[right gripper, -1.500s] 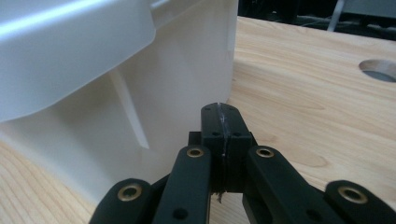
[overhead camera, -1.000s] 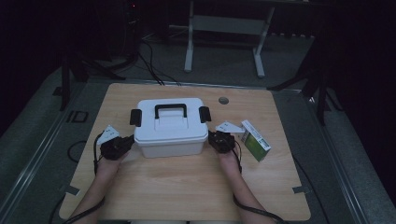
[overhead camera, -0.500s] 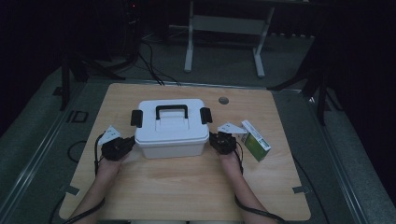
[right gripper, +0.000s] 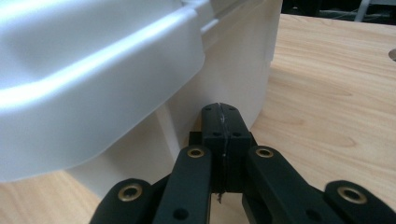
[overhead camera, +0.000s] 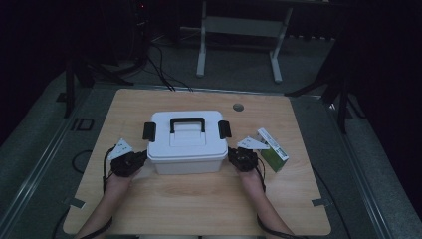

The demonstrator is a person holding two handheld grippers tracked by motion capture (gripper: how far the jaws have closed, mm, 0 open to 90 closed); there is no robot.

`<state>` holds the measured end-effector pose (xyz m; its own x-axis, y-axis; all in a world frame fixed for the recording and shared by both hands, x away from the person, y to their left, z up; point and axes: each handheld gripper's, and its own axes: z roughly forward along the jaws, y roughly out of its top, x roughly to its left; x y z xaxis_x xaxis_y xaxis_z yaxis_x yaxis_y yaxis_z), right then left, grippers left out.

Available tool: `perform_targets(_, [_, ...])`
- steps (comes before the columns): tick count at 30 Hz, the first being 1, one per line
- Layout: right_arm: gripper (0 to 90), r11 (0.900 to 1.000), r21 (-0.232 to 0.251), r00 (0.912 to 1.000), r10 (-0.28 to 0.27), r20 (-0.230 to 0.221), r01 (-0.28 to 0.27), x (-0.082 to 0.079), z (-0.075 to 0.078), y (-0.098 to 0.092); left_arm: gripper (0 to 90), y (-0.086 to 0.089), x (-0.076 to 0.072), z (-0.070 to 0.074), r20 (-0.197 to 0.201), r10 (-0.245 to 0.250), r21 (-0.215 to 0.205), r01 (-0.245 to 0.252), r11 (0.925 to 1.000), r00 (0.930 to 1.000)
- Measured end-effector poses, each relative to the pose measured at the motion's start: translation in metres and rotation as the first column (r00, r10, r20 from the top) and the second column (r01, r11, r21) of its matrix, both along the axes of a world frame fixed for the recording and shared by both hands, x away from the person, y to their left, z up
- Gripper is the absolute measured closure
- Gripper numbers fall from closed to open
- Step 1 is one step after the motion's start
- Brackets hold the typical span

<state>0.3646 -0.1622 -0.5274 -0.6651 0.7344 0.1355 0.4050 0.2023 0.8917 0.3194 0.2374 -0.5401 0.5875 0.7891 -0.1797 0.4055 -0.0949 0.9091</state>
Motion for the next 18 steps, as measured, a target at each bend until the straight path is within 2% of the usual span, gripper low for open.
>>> perform_targets(8, [90.0, 1.000, -0.004, 1.0000, 0.008, 0.000, -0.008, -0.016, 0.001, -0.008, 90.0, -0.007, -0.011, 0.002, -0.006, -0.013, 0.010, 0.013, 0.9999, 0.9999])
perform_targets(18, [90.0, 1.000, -0.011, 0.9999, 0.015, 0.008, -0.015, -0.036, 0.001, -0.023, 90.0, -0.018, -0.027, 0.003, -0.007, -0.053, 0.021, 0.053, 0.9984, 0.9986])
